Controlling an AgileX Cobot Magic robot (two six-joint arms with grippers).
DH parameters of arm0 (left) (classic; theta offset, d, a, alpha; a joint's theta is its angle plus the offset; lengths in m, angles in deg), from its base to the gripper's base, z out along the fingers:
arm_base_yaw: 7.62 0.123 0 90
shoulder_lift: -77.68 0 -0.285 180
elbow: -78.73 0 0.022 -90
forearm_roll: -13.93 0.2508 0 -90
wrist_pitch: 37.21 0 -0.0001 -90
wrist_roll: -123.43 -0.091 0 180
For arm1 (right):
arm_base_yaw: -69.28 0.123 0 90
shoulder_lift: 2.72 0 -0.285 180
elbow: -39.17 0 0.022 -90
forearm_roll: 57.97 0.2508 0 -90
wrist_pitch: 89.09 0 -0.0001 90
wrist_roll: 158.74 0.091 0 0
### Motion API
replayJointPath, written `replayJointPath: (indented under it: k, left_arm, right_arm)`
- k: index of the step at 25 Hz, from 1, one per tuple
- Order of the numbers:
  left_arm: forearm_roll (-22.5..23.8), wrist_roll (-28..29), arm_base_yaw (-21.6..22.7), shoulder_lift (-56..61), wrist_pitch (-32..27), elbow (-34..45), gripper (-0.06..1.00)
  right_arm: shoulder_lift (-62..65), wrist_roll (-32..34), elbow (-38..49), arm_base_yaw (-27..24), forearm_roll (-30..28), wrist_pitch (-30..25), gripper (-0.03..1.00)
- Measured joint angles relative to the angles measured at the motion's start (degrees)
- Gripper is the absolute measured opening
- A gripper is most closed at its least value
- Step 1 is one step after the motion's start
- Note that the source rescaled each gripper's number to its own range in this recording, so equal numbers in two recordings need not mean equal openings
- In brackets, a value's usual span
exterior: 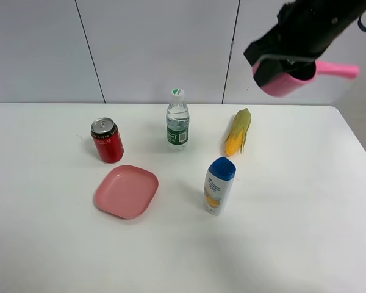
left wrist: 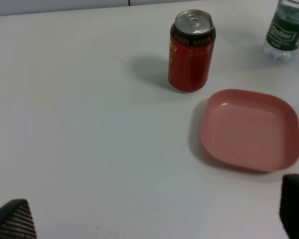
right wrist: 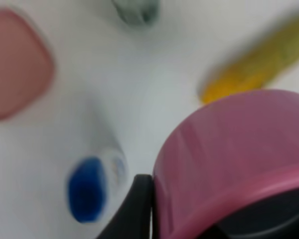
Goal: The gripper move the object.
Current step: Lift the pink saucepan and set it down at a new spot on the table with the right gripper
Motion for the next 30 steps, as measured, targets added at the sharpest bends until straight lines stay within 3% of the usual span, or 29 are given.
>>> replayJointPath:
  k: [7,16,23,30]
  left_arm:
    - [0.00,0.00,0.00,0.00,0.00,0.00,1.00]
    - [0.00,0.00,0.00,0.00,0.00,0.00,1.00]
    - [0.00,0.00,0.00,0.00,0.00,0.00,1.00]
    - [0.00,0.00,0.00,0.00,0.00,0.00,1.00]
  right_arm:
    - [-4.18,0.05,-11.42,12.97,-2.63,-0.07,0.00]
    - [-23.65,-2.81,-18.49,25.08,-4.45,-0.01,0.00]
    - [-34.54,-5.71,-20.57,29.90,-4.45,0.67,0.00]
    - [-39.99,-5.95,-20.57,30.17,-4.98,4.34,0.00]
